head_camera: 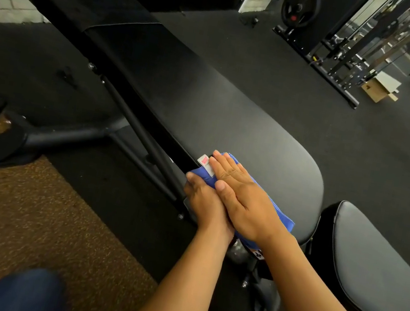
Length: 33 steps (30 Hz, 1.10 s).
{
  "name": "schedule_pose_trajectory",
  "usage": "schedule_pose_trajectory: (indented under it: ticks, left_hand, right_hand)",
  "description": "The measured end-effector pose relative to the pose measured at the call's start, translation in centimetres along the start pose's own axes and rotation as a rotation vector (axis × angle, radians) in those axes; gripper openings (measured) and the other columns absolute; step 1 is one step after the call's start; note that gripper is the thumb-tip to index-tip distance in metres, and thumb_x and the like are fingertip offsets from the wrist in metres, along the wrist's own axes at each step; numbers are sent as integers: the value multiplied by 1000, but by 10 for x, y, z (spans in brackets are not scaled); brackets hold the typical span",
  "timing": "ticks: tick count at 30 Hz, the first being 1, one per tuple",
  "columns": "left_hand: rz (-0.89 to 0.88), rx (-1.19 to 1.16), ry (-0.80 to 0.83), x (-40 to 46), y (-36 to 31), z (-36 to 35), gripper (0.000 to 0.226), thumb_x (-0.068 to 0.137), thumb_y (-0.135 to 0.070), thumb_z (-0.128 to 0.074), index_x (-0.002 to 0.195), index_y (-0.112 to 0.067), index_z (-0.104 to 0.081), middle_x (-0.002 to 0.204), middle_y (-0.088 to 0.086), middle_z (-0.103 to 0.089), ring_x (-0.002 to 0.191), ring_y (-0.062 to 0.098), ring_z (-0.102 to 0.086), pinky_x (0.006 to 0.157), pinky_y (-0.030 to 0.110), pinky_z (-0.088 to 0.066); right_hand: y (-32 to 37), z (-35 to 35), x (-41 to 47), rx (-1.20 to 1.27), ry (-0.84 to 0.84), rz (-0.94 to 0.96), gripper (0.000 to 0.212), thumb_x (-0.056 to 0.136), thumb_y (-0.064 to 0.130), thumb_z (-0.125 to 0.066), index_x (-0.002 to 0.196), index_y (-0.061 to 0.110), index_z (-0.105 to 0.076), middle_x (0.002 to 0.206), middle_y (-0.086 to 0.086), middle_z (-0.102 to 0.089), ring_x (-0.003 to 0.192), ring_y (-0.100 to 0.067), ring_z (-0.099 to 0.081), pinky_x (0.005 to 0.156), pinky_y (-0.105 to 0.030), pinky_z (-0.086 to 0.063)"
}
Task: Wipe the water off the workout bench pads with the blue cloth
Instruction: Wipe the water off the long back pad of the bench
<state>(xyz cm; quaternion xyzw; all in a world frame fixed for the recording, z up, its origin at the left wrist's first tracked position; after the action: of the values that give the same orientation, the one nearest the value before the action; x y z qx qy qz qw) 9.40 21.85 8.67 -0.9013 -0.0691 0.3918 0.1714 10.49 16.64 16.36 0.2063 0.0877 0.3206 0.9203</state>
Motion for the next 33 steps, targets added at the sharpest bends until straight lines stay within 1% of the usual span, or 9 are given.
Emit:
schedule_pose_trajectory:
  ticks: [9,12,15,17,20,23,25,29,33]
  left_hand:
    - [64,-34,53,17,-32,-9,58,104,-60,-30,132,-17,-58,110,6,-76,89,19,-77,60,23,-56]
    - [84,-144,164,14,-38,-8,60,106,-54,-27,136,-13,-59,126,12,-71,110,25,-72,86,33,-57]
    - [85,-240,256,4,-34,9,47,101,-27,-37,140,-11,-57,137,20,-63,124,33,-63,110,47,-45]
    - [-11,-158,102,0,-31,21,49,95,-11,-50,143,-18,-50,143,19,-57,122,33,-63,102,49,-51]
    - [-130,184,-284,-13,-34,32,66,85,-17,-78,139,-27,-41,145,7,-41,119,27,-56,81,34,-52]
    - [-123,312,-416,-23,-30,39,64,75,-36,-88,119,-28,-41,135,7,-44,115,32,-56,88,44,-53]
    - [-115,349,-442,-25,-31,43,68,70,-41,-90,112,-31,-38,132,4,-44,116,32,-55,93,47,-50]
    - [-120,247,-377,-20,-30,47,64,72,-34,-90,112,-24,-41,116,2,-54,89,19,-62,64,28,-49]
    - [-138,268,-217,-16,-23,32,38,93,-50,-66,115,-20,-58,106,-1,-69,87,12,-67,73,28,-54]
  right_hand:
    - [12,-5,37,-14,23,-12,55,105,37,-25,156,18,-31,165,7,-21,153,-2,-7,124,-23,-2]
    - [14,-7,44,-13,15,-22,56,104,37,-25,156,16,-31,165,6,-23,153,-5,-8,124,-24,-3]
    - [15,-8,45,32,5,-45,56,104,37,-26,156,15,-32,164,6,-24,153,-5,-10,124,-23,-4]
    - [15,-6,44,70,-6,-54,56,104,37,-28,155,16,-33,163,7,-25,152,-5,-11,125,-24,-5]
    - [15,-2,46,149,-15,-85,56,102,39,-31,154,17,-35,162,9,-28,151,-3,-14,125,-25,-8]
    - [14,1,44,289,-53,-128,55,101,40,-38,152,20,-40,159,13,-32,149,1,-19,125,-28,-14]
    - [14,3,44,373,-80,-150,53,100,40,-41,150,21,-43,158,15,-35,148,3,-23,125,-31,-18]
    - [17,4,43,342,-71,-146,53,101,40,-42,150,21,-43,158,13,-36,148,0,-23,125,-34,-19]
    - [19,5,43,322,-75,-133,50,103,36,-43,151,20,-43,158,11,-35,149,-1,-23,125,-37,-18]
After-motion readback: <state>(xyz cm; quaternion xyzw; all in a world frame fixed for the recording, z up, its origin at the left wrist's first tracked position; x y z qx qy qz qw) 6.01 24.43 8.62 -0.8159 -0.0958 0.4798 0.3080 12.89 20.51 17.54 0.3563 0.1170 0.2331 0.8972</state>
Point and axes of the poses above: each hand's wrist, its own x-axis towards the middle knuckle, its own z-axis out of the back of the hand, y = z × x, the point moved 4 cm from there along x, towards the middle knuckle
